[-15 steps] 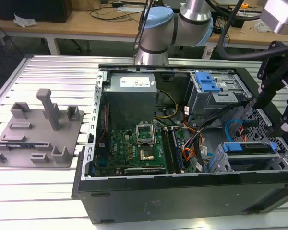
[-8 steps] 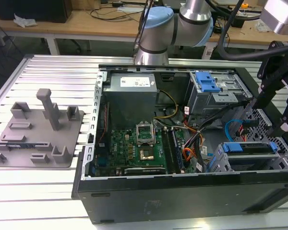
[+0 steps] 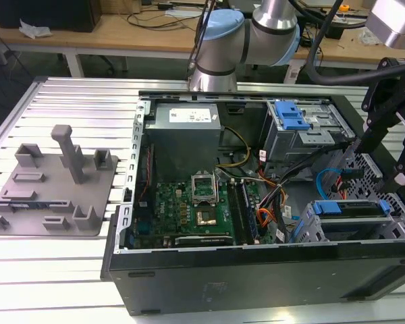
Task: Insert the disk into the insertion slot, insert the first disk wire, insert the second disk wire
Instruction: 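Insert the first disk wire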
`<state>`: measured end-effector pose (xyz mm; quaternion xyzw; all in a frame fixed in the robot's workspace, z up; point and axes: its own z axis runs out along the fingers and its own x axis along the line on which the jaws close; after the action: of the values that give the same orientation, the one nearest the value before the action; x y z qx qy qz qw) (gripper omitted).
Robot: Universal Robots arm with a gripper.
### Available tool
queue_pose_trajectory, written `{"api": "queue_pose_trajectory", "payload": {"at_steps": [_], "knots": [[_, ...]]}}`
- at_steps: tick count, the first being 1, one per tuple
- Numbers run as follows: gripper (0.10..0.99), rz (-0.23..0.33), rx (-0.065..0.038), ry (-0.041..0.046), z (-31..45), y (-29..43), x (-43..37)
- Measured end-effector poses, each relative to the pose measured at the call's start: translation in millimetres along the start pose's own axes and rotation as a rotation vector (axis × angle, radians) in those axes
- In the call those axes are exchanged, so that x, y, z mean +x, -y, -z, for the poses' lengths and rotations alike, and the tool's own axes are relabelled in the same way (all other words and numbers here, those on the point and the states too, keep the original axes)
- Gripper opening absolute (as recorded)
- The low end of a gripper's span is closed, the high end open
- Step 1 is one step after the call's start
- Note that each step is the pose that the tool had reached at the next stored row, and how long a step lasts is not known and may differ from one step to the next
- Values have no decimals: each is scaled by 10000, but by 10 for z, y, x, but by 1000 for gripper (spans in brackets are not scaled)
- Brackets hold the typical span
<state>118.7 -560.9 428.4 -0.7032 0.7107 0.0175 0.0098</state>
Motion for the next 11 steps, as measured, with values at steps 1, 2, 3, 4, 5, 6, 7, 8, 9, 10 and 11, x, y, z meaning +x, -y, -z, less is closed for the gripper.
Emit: {"api": "queue_pose_trajectory", "payload": {"at_steps": [1,2,3,4,5,6,7,8,9,10,11], "knots": [[620,1,-1,0,0,0,0],[620,1,-1,-1,0,0,0],[620,1,-1,-121,-2,0,-17],[620,0,2,-359,-2,1,-49],[620,-2,4,-550,-3,1,-75],[620,-9,10,-1018,-6,-1,-136],[620,-13,15,-1390,-7,-1,-178],[620,-16,19,-1640,-9,-2,-204],[620,-20,27,-1952,-9,-2,-239],[620,-33,129,-2460,-13,-11,-285],[620,-39,198,-2560,-14,-15,-294]]}}
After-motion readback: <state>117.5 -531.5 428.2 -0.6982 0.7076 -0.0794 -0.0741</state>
